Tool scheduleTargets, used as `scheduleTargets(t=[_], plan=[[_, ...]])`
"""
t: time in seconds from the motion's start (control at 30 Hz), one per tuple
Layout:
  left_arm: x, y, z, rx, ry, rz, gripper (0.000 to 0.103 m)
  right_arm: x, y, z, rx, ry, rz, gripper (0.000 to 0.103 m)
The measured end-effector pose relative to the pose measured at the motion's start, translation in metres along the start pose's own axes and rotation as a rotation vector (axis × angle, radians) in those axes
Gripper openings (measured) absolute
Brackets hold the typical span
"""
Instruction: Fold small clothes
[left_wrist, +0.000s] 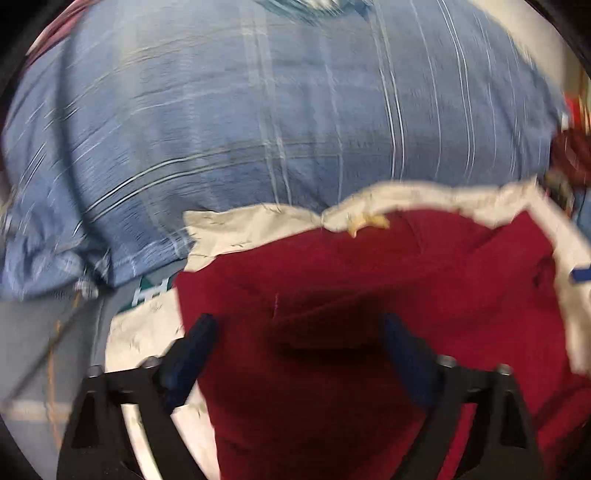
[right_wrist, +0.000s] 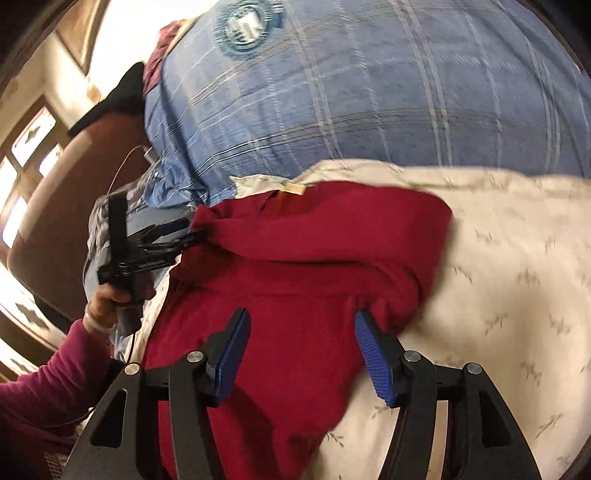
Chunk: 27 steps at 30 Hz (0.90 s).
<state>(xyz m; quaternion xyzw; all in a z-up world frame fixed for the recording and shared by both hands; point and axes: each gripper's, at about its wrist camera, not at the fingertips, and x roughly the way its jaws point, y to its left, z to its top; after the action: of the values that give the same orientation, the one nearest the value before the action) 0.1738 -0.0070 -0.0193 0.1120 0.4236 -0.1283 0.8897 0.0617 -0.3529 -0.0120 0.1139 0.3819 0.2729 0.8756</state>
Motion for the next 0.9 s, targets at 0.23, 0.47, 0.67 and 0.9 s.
scheduleTargets(t=[0.23,0.47,0.67,0.9], plan=[[0.004,-0.014,0.035,0.009,0.1,-0.083,0.013,0.004,-0.002,-0.009,-0.026,-0.067,-0.202,0.062],[-0.057,0.013,0.082,-0.18,0.037,-0.245,0.012,0.036,0.0,0.003,-0.136,-0.072,-0.509,0.028],[-0.079,0.043,0.079,-0.329,0.059,-0.3,0.012,0.01,-0.009,0.013,-0.05,-0.141,-0.378,0.008],[-0.021,0.081,0.025,-0.557,0.184,-0.28,0.013,-0.008,-0.014,-0.012,-0.084,-0.09,-0.347,0.0]])
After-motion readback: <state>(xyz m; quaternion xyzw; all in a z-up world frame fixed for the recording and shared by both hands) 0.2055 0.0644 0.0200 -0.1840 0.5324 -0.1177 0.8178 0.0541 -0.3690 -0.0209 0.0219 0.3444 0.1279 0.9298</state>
